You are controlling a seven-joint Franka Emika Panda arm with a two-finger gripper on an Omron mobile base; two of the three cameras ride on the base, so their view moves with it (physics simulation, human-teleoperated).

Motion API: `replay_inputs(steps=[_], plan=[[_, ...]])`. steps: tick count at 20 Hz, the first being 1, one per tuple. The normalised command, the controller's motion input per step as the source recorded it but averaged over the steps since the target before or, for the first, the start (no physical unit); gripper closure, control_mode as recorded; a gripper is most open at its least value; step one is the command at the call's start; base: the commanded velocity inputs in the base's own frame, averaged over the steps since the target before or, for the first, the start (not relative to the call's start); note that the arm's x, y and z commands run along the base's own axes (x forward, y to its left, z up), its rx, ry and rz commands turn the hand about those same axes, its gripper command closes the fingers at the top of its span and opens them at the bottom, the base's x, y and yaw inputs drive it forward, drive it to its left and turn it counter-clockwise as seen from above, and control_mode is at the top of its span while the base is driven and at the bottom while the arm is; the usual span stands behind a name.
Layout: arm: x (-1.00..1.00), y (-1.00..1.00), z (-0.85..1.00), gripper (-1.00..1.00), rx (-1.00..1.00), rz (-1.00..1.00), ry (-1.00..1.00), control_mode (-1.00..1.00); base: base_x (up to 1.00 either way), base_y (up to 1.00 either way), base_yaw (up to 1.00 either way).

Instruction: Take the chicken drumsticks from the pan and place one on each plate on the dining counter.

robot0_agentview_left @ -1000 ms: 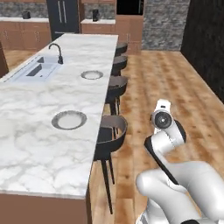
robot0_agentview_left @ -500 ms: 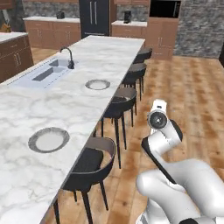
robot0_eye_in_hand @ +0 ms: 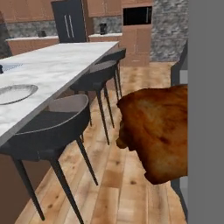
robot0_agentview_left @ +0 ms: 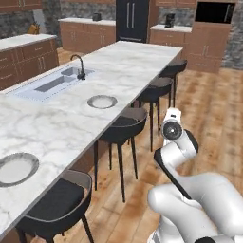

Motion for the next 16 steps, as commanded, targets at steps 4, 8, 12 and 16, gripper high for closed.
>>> replay_inputs(steps=[4,8,12,16], plan=[[0.0,0.0,0.0,1.0,0.0,0.0,0.0,1.0,0.65,-0.74,0.41],[0.0,0.0,0.0,1.0,0.0,0.0,0.0,1.0,0.52,-0.49,0.46],[0.0,0.0,0.0,1.0,0.0,0.0,0.0,1.0,0.21,-0.29,0.49],[0.0,0.0,0.0,1.0,0.0,0.0,0.0,1.0,0.44,-0.27,0.46]])
